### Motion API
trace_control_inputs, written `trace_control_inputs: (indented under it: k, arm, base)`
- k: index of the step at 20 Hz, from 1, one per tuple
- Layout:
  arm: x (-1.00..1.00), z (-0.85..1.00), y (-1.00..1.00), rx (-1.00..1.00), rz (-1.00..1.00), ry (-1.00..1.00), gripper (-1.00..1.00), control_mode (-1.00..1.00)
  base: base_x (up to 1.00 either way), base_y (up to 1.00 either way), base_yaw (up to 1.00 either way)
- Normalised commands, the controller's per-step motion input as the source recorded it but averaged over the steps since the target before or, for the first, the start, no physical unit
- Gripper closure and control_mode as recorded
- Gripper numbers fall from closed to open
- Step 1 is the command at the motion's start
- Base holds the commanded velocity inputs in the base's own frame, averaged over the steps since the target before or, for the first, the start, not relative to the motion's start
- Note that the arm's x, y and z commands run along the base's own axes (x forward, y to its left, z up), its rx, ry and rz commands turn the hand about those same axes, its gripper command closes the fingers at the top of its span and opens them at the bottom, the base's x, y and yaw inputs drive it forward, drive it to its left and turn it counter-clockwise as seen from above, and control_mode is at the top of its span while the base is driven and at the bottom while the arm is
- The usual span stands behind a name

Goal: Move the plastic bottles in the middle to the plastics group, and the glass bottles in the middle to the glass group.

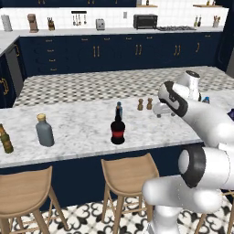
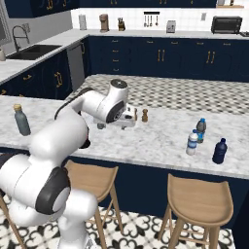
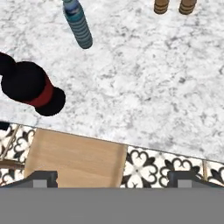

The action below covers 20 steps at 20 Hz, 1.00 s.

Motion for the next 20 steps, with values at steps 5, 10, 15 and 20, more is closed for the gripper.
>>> trace_control_inputs:
  k: [5, 10, 15, 20]
  arm:
    - [-0.01, 0.21, 0.98, 0.0, 0.21, 0.02, -1.0, -1.0]
    - [0.0, 0.34, 0.91, -0.02, 0.13, 0.06, -1.0, -1.0]
    - [0.01, 0.32, 0.7, -0.03, 0.04, 0.09, -1.0, -1.0]
    - [0.34, 0.02, 0.36, -0.11, 0.0, -0.03, -1.0, -1.0]
  base:
    - [0.0, 0.0, 0.0]
    - [0.0, 0.0, 0.0]
    - [0.0, 0.0, 0.0]
    - [0.0, 0.0, 0.0]
